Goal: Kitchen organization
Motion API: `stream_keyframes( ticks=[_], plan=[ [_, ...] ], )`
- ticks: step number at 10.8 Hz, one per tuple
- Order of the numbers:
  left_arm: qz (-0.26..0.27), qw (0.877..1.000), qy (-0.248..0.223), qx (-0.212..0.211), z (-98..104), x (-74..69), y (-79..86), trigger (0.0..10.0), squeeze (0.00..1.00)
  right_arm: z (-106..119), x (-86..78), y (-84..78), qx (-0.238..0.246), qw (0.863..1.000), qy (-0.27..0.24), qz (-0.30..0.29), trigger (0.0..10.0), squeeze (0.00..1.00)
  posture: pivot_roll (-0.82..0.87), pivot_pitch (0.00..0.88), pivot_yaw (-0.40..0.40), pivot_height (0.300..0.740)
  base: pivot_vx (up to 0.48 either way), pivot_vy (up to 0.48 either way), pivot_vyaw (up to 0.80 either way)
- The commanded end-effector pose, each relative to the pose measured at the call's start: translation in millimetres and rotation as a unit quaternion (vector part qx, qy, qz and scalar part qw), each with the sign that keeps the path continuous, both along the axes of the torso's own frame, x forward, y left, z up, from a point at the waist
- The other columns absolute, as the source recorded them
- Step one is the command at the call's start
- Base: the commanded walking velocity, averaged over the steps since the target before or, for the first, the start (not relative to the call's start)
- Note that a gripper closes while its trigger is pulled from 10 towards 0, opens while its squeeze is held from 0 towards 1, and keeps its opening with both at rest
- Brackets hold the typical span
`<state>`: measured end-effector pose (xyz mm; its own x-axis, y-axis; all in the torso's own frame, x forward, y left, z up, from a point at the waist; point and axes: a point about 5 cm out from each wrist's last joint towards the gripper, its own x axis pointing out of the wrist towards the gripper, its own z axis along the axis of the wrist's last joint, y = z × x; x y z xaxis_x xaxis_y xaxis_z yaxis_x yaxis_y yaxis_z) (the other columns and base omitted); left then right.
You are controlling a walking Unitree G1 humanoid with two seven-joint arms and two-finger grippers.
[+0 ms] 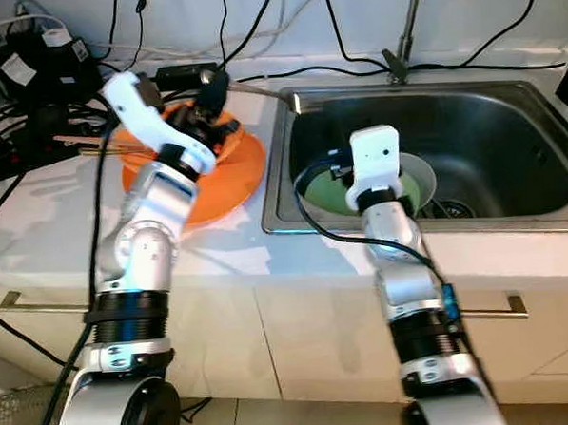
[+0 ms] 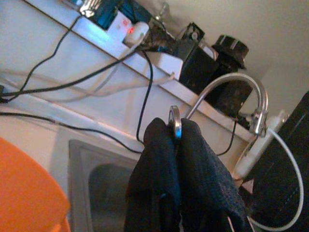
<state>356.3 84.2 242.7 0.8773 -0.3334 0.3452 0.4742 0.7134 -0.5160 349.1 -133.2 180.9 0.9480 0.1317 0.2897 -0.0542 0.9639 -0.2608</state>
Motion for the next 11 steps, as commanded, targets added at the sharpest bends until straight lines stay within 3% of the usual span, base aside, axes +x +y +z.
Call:
stream_keyframes(
  ticks=[1,5,8,11],
  plan=[
    [-0.017,1.0,-0.011,0.002,3,-0.9,-12.9,10.0,0.0,-1,-2.2,5.5,-0.04,0.999,-0.013,0.006,10.0,0.0,0.03,0.0,0.076,0.74,0.0,0.0,0.0],
    [-0.026,0.999,-0.011,0.019,-3,-1.7,-22.8,10.0,0.0,-5,-7.3,17.8,-0.141,0.989,-0.041,0.033,10.0,0.0,0.03,0.0,0.07,0.74,0.0,0.0,0.0],
    [-0.032,0.999,-0.011,0.026,-3,-2.2,-26.1,10.0,0.0,-8,-9.7,21.5,-0.151,0.987,-0.043,0.038,10.0,0.0,0.03,0.0,0.067,0.74,0.0,0.0,0.0],
    [-0.064,0.996,-0.009,0.068,-9,-7.0,-37.5,10.0,0.0,-9,-9.9,25.6,-0.148,0.987,-0.043,0.043,10.0,0.0,0.04,0.0,0.067,0.74,0.0,0.0,0.0]
  ],
)
